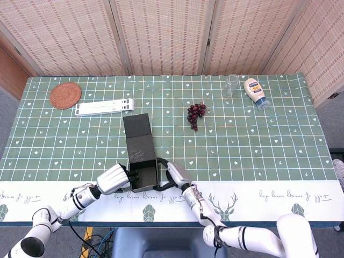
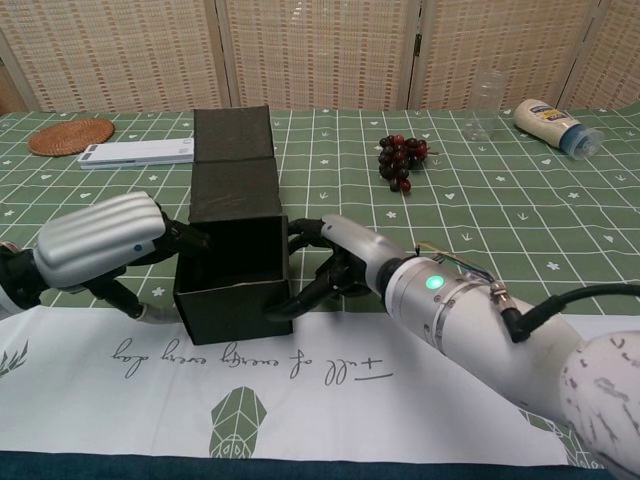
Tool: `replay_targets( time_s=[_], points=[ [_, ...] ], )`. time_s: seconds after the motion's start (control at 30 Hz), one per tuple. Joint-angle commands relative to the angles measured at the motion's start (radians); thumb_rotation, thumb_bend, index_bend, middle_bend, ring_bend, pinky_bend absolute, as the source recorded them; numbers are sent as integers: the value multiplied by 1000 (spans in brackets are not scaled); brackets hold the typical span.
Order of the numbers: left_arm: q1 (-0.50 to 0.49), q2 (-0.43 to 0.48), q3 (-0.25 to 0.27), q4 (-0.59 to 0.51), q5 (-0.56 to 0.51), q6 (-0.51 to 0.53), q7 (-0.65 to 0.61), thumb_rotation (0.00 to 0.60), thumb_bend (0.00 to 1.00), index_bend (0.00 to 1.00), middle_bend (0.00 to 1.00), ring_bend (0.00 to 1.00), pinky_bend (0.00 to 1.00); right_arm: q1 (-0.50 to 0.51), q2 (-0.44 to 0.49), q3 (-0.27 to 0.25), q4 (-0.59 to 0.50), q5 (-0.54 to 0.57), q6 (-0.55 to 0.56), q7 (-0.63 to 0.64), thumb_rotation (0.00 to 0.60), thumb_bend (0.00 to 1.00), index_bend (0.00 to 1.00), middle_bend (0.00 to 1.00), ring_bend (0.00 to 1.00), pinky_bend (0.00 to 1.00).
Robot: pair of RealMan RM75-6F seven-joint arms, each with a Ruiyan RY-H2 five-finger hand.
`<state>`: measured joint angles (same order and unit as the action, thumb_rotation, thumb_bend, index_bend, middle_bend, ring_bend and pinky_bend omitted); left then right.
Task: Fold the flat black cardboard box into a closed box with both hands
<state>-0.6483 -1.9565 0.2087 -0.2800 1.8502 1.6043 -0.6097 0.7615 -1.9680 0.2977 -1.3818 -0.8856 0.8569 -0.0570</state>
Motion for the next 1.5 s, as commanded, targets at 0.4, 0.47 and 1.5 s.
replay_targets(
  time_s=[0.4,0.47,1.5],
  points=[
    [24,30,-32,-59,-47,26,-39,600,142,268,185,607,872,-10,8,18,-14,-10,15,15,600,300,175,340,829,1000],
    [29,40,-39,-74,-54,39,-37,600,139,197,161,603,872,-12,12,21,-18,-13,20,17,600,300,172,339,829,1000],
    [108,337,-138,-663,-223,-117,48,600,117,62,63,576,864,-81,157,-22,-215,-45,99,-33,600,133,0,0,683,1000]
  ],
)
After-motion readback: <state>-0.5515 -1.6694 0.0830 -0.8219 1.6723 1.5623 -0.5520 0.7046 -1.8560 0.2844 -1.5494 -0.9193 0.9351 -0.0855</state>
